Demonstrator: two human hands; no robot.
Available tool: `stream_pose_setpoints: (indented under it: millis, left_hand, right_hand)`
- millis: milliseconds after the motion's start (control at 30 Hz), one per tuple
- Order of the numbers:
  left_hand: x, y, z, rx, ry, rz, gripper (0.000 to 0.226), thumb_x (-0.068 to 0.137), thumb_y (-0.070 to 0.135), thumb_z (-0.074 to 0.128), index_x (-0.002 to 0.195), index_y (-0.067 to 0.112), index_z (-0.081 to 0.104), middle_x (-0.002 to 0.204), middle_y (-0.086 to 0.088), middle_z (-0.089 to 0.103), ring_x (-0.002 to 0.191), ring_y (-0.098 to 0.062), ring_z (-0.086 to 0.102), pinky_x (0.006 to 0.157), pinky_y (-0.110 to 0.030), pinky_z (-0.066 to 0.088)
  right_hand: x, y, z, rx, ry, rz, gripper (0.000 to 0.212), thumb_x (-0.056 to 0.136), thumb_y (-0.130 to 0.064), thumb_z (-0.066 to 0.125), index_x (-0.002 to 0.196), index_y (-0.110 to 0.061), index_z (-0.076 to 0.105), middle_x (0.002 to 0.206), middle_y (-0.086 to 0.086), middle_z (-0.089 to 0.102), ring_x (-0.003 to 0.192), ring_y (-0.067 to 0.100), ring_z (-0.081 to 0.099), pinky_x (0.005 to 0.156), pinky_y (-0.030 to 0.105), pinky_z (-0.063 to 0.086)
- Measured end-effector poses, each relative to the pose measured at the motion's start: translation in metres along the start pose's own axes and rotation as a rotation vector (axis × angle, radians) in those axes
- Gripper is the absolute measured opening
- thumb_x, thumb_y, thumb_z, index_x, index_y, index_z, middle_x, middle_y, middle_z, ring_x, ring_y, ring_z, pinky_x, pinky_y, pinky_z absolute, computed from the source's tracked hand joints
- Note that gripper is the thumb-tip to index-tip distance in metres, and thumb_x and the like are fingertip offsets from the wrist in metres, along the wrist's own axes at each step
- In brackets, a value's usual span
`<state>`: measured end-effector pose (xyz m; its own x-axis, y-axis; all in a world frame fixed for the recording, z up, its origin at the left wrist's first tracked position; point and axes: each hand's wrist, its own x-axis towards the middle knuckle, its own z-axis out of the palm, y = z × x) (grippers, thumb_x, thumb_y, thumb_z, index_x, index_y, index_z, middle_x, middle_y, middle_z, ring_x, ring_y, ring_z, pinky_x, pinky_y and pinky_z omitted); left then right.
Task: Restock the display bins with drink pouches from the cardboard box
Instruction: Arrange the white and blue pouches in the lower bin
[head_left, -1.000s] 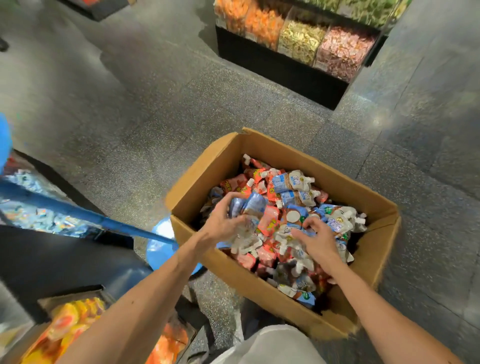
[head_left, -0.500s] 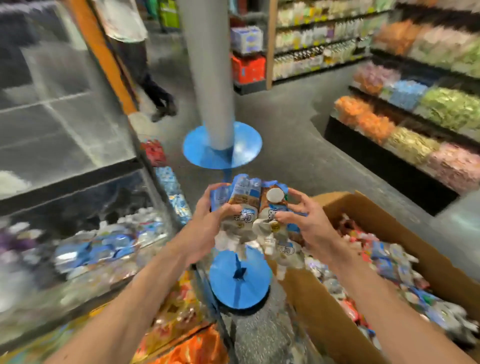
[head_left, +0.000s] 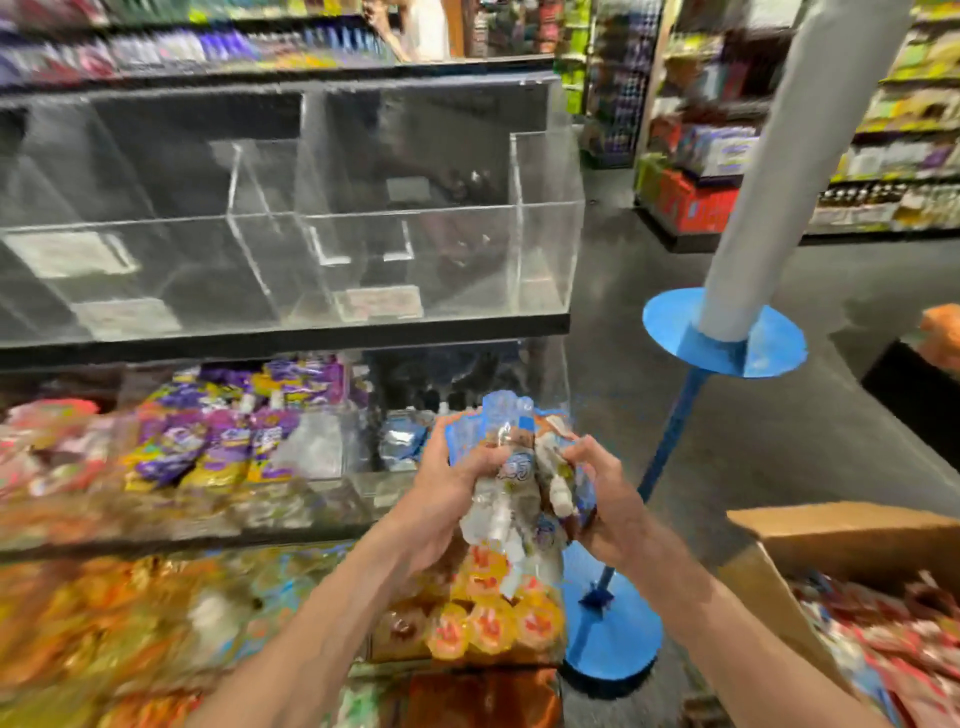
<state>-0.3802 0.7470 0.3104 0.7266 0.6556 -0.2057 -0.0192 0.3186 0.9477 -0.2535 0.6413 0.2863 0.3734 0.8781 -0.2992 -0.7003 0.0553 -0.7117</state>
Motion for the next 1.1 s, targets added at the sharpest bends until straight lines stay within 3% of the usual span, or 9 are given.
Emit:
stream_pose_setpoints:
  millis: [100, 267, 467, 533, 667, 833, 967, 1033, 1100]
  left_hand:
    - [0.000, 0.000, -0.009, -0.005, 0.007, -0.010, 0.034, 0.090, 0.000, 0.060, 0.117, 0.018, 0.052, 0.099, -0.011, 0.069, 0.082, -0.019, 0.065, 0.072, -0.033, 0.054]
    - [0.007, -0.003, -0.013, -0.011, -0.025, -0.101, 0.034, 0.093, 0.006, 0.061, 0.122, 0.020, 0.051, 0.104, -0.010, 0.074, 0.092, -0.023, 0.072, 0.077, -0.037, 0.057]
    - [0.030, 0.001, -0.011, 0.050, -0.022, -0.140, 0.034, 0.094, 0.008, 0.063, 0.123, 0.020, 0.051, 0.107, -0.008, 0.074, 0.097, -0.022, 0.072, 0.083, -0.039, 0.058]
    - [0.040, 0.006, -0.009, 0.073, -0.009, -0.143, 0.035, 0.093, 0.010, 0.064, 0.122, 0.024, 0.051, 0.106, -0.005, 0.074, 0.094, -0.019, 0.073, 0.074, -0.032, 0.058]
    - [0.063, 0.021, -0.003, 0.087, 0.036, -0.176, 0.040, 0.090, 0.013, 0.070, 0.122, 0.021, 0.049, 0.104, -0.010, 0.074, 0.091, -0.025, 0.074, 0.072, -0.040, 0.060]
    - [0.090, 0.039, 0.001, 0.156, 0.082, -0.228, 0.036, 0.088, 0.016, 0.072, 0.116, 0.017, 0.049, 0.095, -0.011, 0.073, 0.076, -0.020, 0.073, 0.060, -0.031, 0.056]
    - [0.105, 0.041, -0.001, 0.433, 0.139, -0.263, 0.029, 0.089, 0.030, 0.070, 0.109, 0.021, 0.051, 0.084, 0.002, 0.063, 0.059, -0.003, 0.061, 0.049, -0.015, 0.042]
    - [0.110, 0.041, -0.005, 0.545, 0.143, -0.276, 0.038, 0.087, 0.039, 0.070, 0.116, 0.022, 0.051, 0.090, 0.005, 0.059, 0.072, -0.007, 0.056, 0.058, -0.019, 0.041]
    - [0.114, 0.039, -0.012, 0.594, 0.126, -0.323, 0.067, 0.086, 0.047, 0.069, 0.141, 0.021, 0.041, 0.125, 0.003, 0.056, 0.103, -0.013, 0.055, 0.080, -0.025, 0.042]
  right_hand:
    - [0.008, 0.006, 0.013, 0.009, 0.020, -0.035, 0.061, 0.077, -0.019, 0.056, 0.134, 0.004, 0.054, 0.117, 0.025, 0.059, 0.088, 0.031, 0.067, 0.077, 0.037, 0.060]
    - [0.019, 0.006, 0.015, -0.135, 0.151, -0.010, 0.043, 0.088, -0.026, 0.042, 0.111, -0.001, 0.069, 0.095, 0.018, 0.071, 0.075, 0.028, 0.068, 0.065, 0.033, 0.058]
    - [0.033, -0.009, 0.022, -0.306, 0.148, -0.038, 0.054, 0.095, -0.054, 0.046, 0.114, -0.012, 0.073, 0.107, 0.016, 0.074, 0.095, 0.030, 0.073, 0.078, 0.036, 0.061]
    - [0.042, -0.017, 0.023, -0.295, 0.127, -0.034, 0.056, 0.087, -0.056, 0.051, 0.112, -0.011, 0.074, 0.107, 0.016, 0.074, 0.095, 0.030, 0.073, 0.078, 0.036, 0.061]
    - [0.064, -0.036, 0.021, -0.223, 0.106, 0.027, 0.057, 0.085, -0.057, 0.056, 0.114, -0.012, 0.074, 0.108, 0.017, 0.074, 0.098, 0.031, 0.073, 0.083, 0.041, 0.061]
    - [0.094, -0.053, 0.018, -0.059, 0.069, 0.188, 0.059, 0.088, -0.054, 0.059, 0.122, -0.007, 0.069, 0.117, 0.022, 0.070, 0.099, 0.034, 0.072, 0.078, 0.042, 0.062]
    - [0.115, -0.049, 0.008, -0.061, 0.066, 0.211, 0.065, 0.077, -0.054, 0.066, 0.124, -0.008, 0.068, 0.117, 0.022, 0.070, 0.108, 0.036, 0.068, 0.094, 0.048, 0.054]
    - [0.119, -0.045, 0.005, -0.098, 0.053, 0.237, 0.065, 0.075, -0.055, 0.068, 0.122, -0.010, 0.069, 0.117, 0.020, 0.070, 0.110, 0.035, 0.068, 0.099, 0.049, 0.050]
    - [0.121, -0.041, 0.005, -0.130, 0.069, 0.266, 0.066, 0.072, -0.055, 0.072, 0.121, -0.011, 0.070, 0.118, 0.021, 0.070, 0.111, 0.037, 0.067, 0.104, 0.053, 0.047]
